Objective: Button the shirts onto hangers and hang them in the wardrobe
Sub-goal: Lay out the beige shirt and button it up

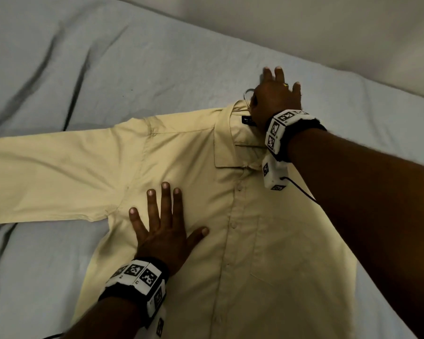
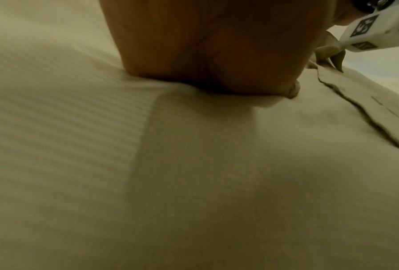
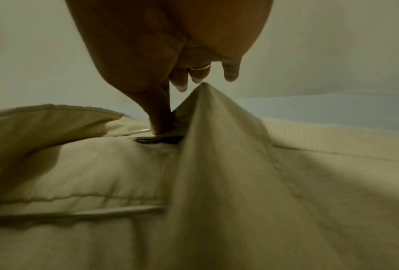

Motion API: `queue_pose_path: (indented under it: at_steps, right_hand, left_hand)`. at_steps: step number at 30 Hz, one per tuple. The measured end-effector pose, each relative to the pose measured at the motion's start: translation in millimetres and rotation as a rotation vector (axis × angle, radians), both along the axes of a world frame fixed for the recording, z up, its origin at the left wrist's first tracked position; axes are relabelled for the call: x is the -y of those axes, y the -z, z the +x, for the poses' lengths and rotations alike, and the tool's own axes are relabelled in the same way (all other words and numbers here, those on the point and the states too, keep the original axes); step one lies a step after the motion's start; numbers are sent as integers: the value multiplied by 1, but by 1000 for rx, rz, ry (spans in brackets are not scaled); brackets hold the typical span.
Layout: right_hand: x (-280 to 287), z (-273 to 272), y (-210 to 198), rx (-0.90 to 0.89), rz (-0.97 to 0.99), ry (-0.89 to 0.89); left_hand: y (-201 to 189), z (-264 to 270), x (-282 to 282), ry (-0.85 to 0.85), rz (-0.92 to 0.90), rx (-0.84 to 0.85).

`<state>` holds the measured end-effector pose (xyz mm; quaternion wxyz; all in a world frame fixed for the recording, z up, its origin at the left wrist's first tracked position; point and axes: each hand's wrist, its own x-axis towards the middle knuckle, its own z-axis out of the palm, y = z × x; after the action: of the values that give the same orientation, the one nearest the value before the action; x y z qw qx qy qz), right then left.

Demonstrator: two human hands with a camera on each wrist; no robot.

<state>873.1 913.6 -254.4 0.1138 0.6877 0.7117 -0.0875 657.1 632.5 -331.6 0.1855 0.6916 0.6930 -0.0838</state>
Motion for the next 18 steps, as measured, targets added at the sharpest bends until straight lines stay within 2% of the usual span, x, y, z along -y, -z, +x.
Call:
queue_pose_path:
  at_steps: [4,8,10,12,13,14,16,18]
  right_hand:
    - [6,0,1,-57,13,82]
    - [36,0,-31,-189,182,133]
    - [56,1,-55,-158,300,51]
    - [81,1,-81,-168,379,-31]
    - [94,1,-95,-176,430,-66]
    - [108,1,-107,-190,498,-100]
    - [141,4,-136,-244,683,-125]
    - [179,6,-167,-337,810,-101]
  left_hand:
    - [3,0,-3,-11,-63,33]
    - [-9,-2,-13,-49,-209,32]
    - [-27,-3,-21,-29,-336,21]
    - [-69,-7,-35,-43,-377,92]
    - [-96,-11,-41,-71,-261,190]
    - [-122,-16,-46,-88,-55,294]
    - [-174,-22,-50,-46,382,371]
    - [-221,-17,-50,69,594,407]
